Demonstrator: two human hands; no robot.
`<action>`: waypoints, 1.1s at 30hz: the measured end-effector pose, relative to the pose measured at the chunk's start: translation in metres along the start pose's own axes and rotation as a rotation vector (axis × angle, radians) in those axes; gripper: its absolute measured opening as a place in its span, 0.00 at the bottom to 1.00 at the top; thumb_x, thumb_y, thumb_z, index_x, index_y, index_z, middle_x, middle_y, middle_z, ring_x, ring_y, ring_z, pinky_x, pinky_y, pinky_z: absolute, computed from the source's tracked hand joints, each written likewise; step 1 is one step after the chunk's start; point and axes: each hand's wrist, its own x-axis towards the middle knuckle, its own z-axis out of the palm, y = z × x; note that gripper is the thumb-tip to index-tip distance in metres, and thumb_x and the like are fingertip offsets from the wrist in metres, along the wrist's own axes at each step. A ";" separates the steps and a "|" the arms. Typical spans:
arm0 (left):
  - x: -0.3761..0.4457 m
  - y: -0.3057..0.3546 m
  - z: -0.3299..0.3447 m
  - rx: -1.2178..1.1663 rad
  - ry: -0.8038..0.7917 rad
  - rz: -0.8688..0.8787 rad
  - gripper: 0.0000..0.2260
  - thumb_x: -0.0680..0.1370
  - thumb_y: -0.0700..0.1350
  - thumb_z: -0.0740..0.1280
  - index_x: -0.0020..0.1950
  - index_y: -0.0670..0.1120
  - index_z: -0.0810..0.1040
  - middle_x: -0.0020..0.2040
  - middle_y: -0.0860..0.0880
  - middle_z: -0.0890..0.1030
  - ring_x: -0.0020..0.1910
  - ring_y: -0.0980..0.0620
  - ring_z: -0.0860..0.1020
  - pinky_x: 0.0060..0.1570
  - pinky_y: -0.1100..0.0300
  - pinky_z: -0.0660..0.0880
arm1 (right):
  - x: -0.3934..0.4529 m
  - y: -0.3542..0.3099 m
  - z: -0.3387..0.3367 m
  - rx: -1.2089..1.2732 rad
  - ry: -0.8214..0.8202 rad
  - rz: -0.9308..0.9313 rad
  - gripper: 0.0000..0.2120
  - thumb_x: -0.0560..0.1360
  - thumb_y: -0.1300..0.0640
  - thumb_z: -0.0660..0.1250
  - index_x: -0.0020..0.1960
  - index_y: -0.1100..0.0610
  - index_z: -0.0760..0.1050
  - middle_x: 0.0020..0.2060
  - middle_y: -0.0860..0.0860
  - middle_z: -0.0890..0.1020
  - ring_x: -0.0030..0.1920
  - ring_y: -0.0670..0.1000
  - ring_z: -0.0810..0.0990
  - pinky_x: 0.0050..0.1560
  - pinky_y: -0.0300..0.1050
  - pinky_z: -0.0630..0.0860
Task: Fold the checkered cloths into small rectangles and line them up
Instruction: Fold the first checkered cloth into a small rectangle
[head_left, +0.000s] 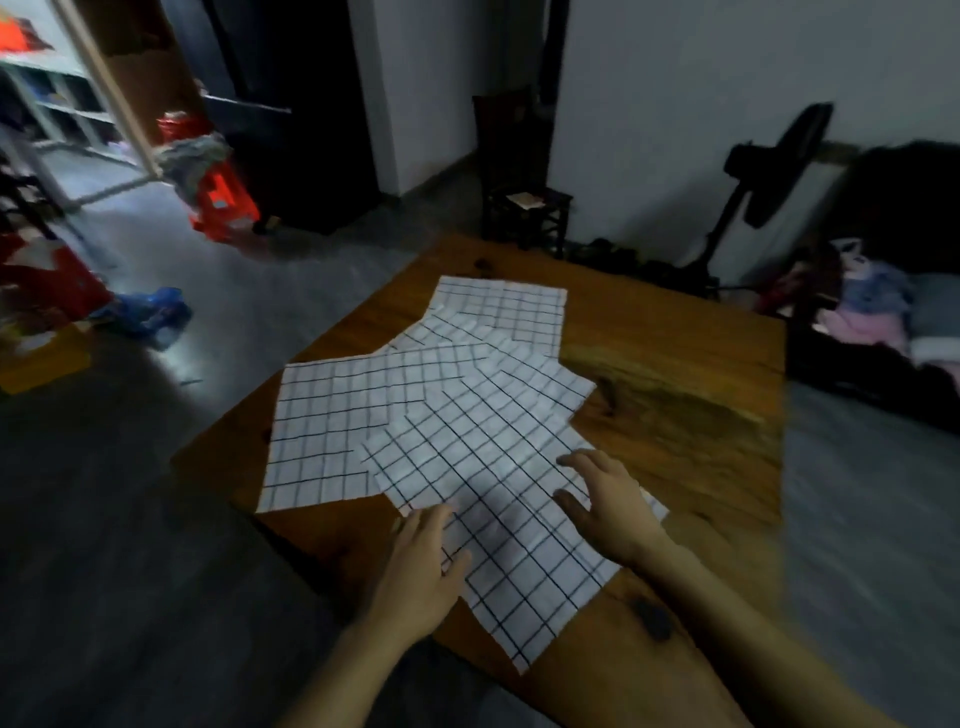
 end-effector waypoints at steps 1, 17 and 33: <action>0.001 -0.005 0.003 -0.014 -0.045 0.022 0.24 0.80 0.53 0.64 0.74 0.56 0.62 0.71 0.56 0.66 0.68 0.57 0.64 0.62 0.62 0.66 | -0.007 -0.001 0.003 -0.017 0.006 0.049 0.22 0.79 0.47 0.63 0.70 0.52 0.69 0.68 0.51 0.72 0.68 0.53 0.69 0.66 0.52 0.69; 0.005 -0.008 0.078 0.140 -0.282 0.278 0.22 0.79 0.57 0.62 0.72 0.54 0.66 0.68 0.54 0.70 0.66 0.53 0.66 0.64 0.57 0.67 | -0.104 0.010 0.035 -0.044 -0.026 0.453 0.21 0.77 0.50 0.64 0.69 0.51 0.69 0.66 0.51 0.72 0.65 0.54 0.70 0.62 0.53 0.73; -0.003 0.008 0.140 0.228 -0.288 0.161 0.24 0.76 0.60 0.65 0.69 0.53 0.69 0.69 0.55 0.66 0.67 0.55 0.63 0.65 0.60 0.66 | -0.071 0.061 0.083 -0.081 -0.250 0.264 0.29 0.74 0.51 0.69 0.73 0.49 0.64 0.72 0.50 0.67 0.72 0.52 0.63 0.71 0.49 0.65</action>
